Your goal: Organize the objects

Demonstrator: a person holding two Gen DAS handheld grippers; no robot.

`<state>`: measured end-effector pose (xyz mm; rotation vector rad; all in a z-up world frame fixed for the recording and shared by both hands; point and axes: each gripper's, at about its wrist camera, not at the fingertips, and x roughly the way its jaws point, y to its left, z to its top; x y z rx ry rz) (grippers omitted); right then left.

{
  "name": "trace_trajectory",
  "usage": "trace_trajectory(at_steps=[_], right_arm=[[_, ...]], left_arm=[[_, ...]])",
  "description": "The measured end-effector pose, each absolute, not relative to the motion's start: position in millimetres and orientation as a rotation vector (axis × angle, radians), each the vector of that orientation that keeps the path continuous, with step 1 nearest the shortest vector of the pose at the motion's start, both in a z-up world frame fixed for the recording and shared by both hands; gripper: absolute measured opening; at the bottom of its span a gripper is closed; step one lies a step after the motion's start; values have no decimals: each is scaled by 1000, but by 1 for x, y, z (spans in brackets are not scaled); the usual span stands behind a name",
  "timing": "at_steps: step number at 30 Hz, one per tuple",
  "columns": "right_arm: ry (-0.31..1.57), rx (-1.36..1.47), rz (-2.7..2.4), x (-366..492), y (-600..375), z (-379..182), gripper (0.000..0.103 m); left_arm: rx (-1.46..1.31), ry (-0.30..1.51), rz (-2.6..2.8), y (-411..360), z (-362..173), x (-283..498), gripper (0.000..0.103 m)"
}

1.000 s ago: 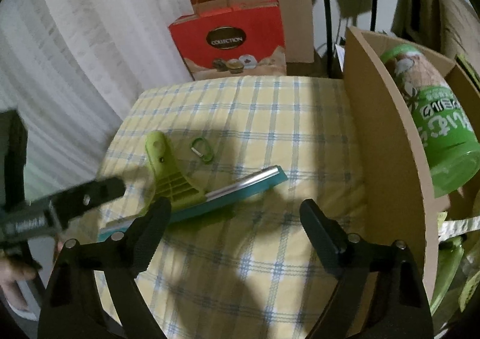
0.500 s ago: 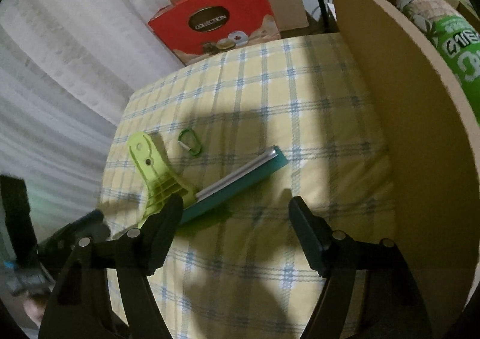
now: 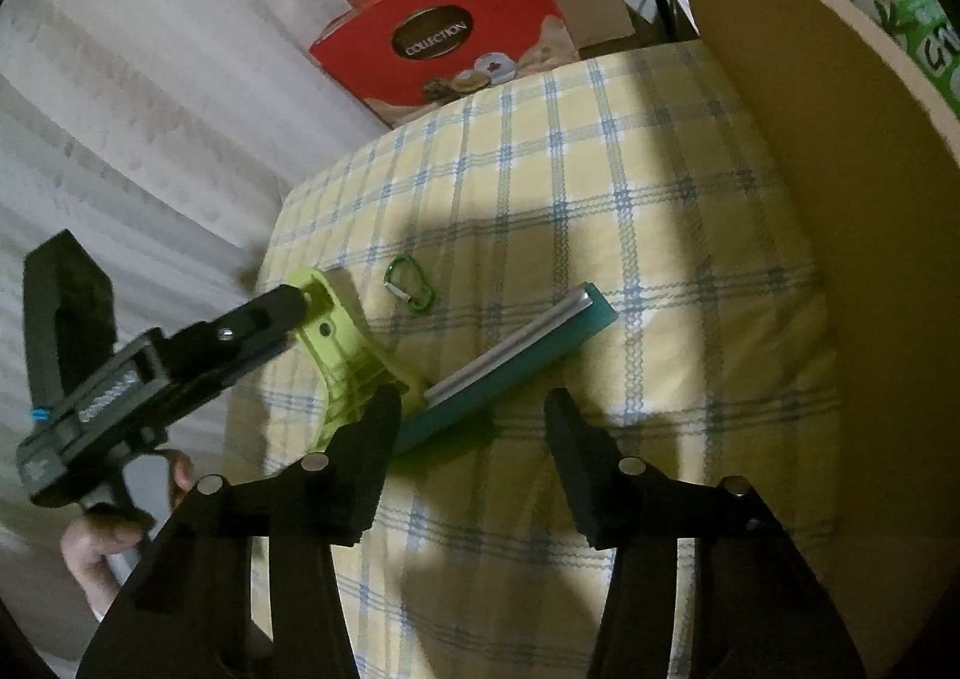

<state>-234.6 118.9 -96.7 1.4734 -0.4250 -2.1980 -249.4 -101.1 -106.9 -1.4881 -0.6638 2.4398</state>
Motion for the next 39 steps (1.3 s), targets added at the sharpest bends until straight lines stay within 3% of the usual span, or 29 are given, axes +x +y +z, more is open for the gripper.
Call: trace_trajectory(at_steps=[4, 10, 16, 20, 28, 39], right_arm=[[-484, 1484, -2160, -237, 120, -102, 51], [-500, 1482, -2114, -239, 116, -103, 51], [-534, 1469, -2105, -237, 113, -105, 51], [-550, 1426, -2108, -235, 115, -98, 48], [-426, 1436, -2161, -224, 113, -84, 47], [-414, 1491, -2070, -201, 114, -101, 47]], left_arm=[[-1519, -683, 2408, -98, -115, -255, 42], [-1521, -751, 2363, -98, -124, -258, 28], [-1527, -764, 2367, -95, -118, -250, 26], [-1515, -816, 2320, -96, -111, -235, 16], [-1490, -853, 2337, -91, -103, -220, 14], [-1495, -965, 2345, -106, -118, -196, 10]])
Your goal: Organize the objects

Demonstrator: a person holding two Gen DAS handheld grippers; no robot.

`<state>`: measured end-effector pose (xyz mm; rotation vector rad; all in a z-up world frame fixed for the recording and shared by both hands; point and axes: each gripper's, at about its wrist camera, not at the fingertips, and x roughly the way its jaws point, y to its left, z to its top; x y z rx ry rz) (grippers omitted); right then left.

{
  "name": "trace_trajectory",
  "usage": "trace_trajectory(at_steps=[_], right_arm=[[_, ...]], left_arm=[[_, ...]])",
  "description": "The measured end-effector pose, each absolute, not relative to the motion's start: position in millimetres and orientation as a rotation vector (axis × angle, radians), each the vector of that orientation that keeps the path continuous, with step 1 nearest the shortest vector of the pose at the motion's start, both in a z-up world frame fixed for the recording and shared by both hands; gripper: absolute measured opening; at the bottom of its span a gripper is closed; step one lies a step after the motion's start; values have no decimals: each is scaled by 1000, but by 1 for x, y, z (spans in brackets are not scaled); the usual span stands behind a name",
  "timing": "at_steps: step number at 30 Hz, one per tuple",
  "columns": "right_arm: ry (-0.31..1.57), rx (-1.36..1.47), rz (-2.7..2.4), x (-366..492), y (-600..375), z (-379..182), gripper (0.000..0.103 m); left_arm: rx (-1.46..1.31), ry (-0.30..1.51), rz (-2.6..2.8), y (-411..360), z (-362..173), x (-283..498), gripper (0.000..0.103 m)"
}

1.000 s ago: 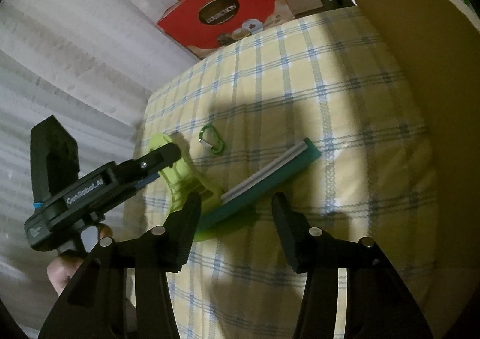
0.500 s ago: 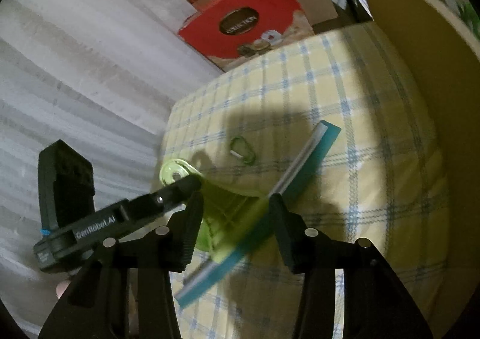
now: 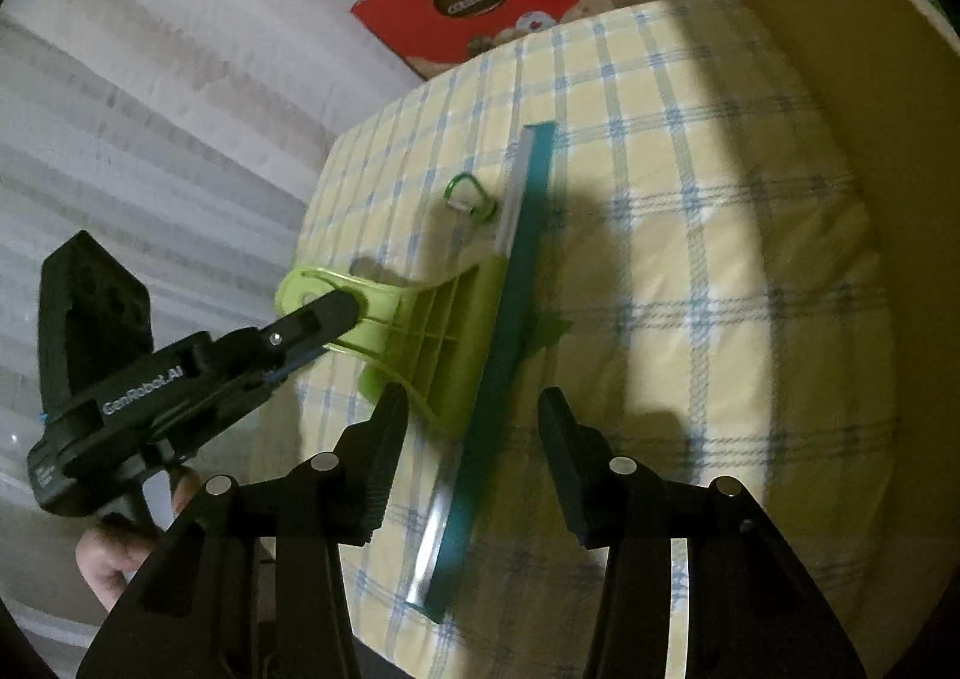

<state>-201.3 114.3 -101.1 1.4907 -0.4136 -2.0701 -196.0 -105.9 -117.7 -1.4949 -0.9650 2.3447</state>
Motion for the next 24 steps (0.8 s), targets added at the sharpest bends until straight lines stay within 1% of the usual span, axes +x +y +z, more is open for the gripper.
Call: trace_trajectory(at_steps=[4, 7, 9, 10, 11, 12, 18, 21, 22, 23, 24], right_arm=[[-366, 1495, -2054, -196, 104, -104, 47], [-335, 1488, -2067, -194, 100, -103, 47], [-329, 1485, -2066, -194, 99, -103, 47], [-323, 1482, -2068, -194, 99, -102, 46], [-312, 1480, -2073, -194, 98, -102, 43], [-300, 1480, -2080, -194, 97, -103, 40], [-297, 1477, -2083, -193, 98, -103, 35], [-302, 1479, -2079, -194, 98, -105, 35], [-301, 1479, -2079, -194, 97, -105, 35], [-300, 1479, -2076, -194, 97, -105, 35], [-303, 1480, -2072, -194, 98, -105, 35]], left_arm=[[-1479, -1043, 2315, -119, -130, -191, 12], [-1468, -1030, 2306, -120, -131, -192, 11], [-1474, -1041, 2292, -122, -132, -194, 13], [-1477, -1062, 2282, -124, -133, -194, 21], [-1481, -1103, 2266, -128, -136, -195, 31], [-1472, -1130, 2261, -130, -136, -196, 34], [-1440, -1141, 2285, -131, -129, -207, 34], [-1410, -1123, 2312, -129, -120, -211, 34], [-1410, -1097, 2320, -126, -117, -214, 29], [-1417, -1060, 2332, -123, -115, -216, 15], [-1433, -1014, 2353, -119, -113, -218, 9]])
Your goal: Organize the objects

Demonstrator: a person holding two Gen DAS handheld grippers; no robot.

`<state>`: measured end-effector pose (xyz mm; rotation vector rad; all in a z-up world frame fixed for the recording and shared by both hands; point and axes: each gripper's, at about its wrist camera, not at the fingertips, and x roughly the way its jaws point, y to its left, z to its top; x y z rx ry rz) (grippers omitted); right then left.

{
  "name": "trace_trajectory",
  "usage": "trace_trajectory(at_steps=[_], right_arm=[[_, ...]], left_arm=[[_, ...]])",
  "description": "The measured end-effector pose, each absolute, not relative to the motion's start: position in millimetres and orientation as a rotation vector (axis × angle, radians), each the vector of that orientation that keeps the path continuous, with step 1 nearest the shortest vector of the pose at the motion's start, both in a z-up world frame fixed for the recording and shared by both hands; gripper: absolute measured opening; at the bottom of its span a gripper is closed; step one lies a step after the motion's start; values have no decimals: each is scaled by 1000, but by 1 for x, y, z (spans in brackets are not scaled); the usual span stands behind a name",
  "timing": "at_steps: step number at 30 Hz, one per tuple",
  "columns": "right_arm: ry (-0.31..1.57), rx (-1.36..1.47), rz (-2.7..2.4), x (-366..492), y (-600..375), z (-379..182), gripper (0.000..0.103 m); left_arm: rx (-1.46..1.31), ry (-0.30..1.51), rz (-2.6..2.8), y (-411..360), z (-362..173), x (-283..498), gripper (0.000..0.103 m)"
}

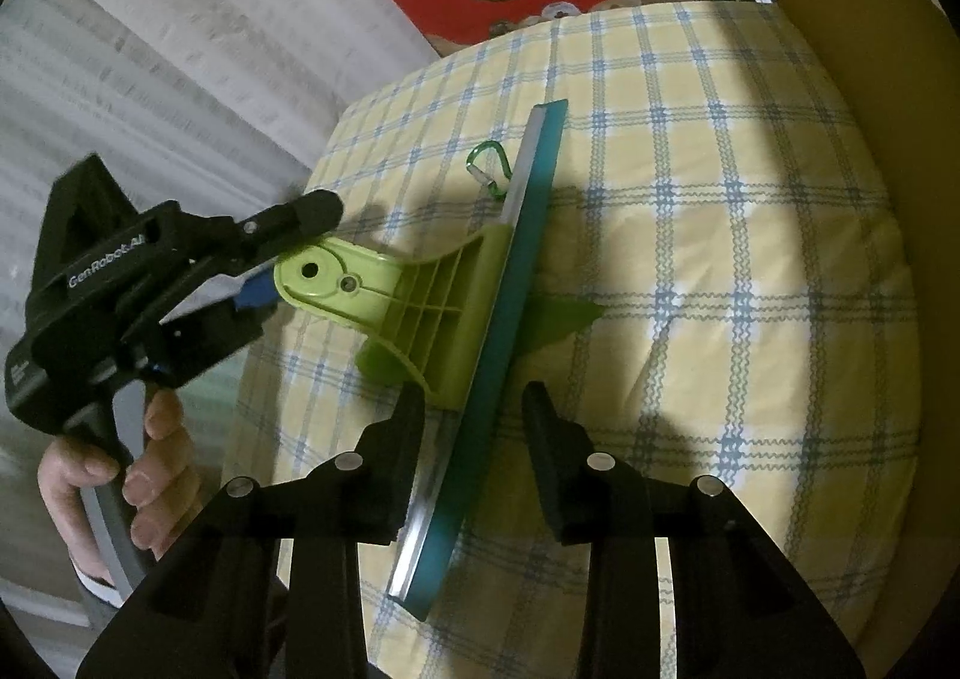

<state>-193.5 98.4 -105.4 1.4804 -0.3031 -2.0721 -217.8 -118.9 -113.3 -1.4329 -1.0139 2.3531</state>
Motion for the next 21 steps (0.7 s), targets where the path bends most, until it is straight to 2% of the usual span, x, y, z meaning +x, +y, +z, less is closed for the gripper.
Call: trace_trajectory(at_steps=[5, 10, 17, 21], right_arm=[[-346, 1480, -2032, -192, 101, -107, 35], [-340, 1485, -2009, -189, 97, -109, 35], [-345, 1473, -1974, -186, 91, -107, 34], [-310, 1452, -2004, -186, 87, -100, 32]], left_arm=[[-1441, -968, 2382, -118, -115, -212, 10], [-1464, -979, 2373, -123, -124, -207, 14], [-1465, -1085, 2303, -129, -137, -202, 15], [-1466, -1058, 2277, -121, -134, -198, 17]])
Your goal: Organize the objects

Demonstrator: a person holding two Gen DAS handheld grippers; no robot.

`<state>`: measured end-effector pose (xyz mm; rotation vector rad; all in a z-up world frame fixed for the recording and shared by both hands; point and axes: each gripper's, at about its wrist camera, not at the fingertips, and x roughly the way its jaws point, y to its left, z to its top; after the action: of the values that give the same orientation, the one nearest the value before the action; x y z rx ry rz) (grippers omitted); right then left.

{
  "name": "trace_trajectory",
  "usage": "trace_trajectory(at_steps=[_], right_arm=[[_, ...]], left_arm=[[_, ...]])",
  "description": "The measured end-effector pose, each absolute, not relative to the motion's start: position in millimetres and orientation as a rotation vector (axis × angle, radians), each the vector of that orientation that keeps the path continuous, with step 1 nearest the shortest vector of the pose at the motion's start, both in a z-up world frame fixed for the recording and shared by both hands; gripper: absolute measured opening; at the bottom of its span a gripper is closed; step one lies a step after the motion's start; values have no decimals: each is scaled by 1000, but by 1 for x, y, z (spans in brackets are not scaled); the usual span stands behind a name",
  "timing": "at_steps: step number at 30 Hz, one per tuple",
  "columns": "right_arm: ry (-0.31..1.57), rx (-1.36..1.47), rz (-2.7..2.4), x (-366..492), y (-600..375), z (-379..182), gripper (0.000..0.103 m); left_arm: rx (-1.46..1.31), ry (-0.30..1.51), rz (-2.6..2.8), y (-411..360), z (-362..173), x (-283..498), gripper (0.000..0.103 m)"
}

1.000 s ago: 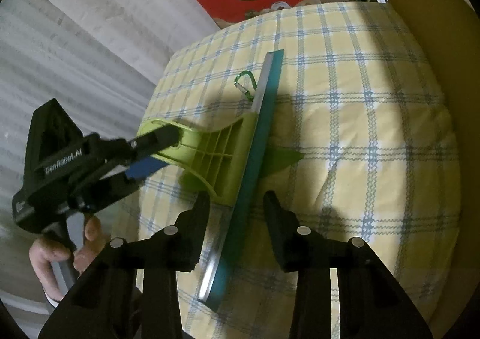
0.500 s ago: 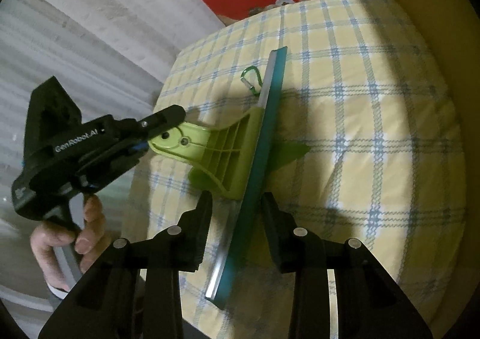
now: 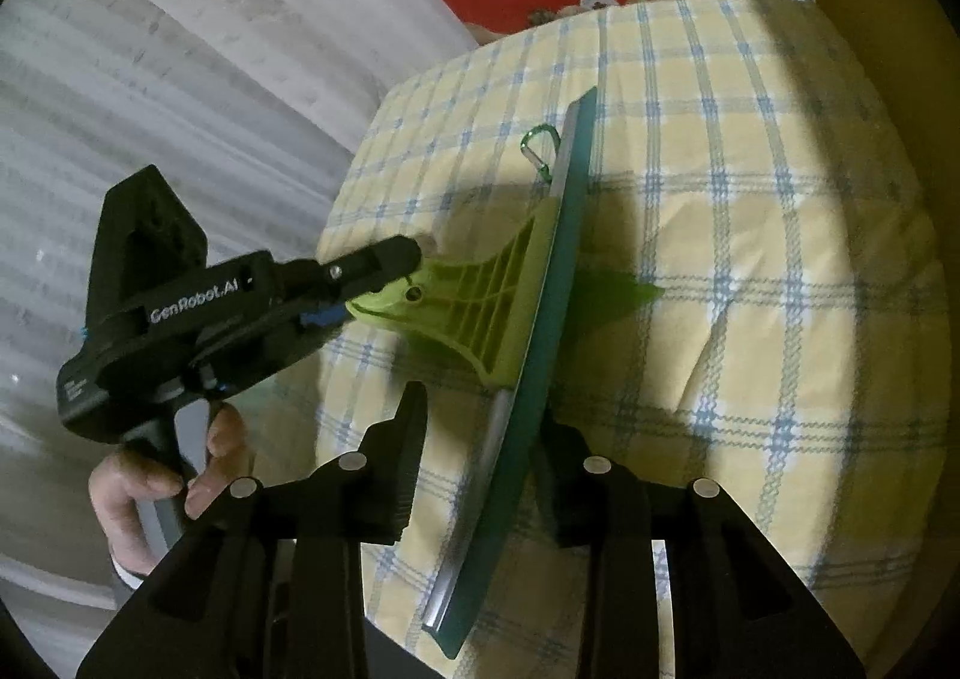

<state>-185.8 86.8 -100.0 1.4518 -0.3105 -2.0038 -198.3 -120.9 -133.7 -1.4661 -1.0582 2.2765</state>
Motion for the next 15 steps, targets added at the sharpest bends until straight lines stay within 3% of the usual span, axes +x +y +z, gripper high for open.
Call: trace_trajectory(at_steps=[3, 5, 15], right_arm=[[-305, 1439, -2018, -184, 88, -95, 24], [-295, 1429, -2028, -183, 89, -92, 22], [-192, 1324, -2116, -170, 97, -62, 22]], left_arm=[[-1460, -1051, 2269, -114, -129, -194, 18], [-1448, -1028, 2285, -109, -122, -192, 12], [-1359, -973, 2329, -91, -86, -184, 13]])
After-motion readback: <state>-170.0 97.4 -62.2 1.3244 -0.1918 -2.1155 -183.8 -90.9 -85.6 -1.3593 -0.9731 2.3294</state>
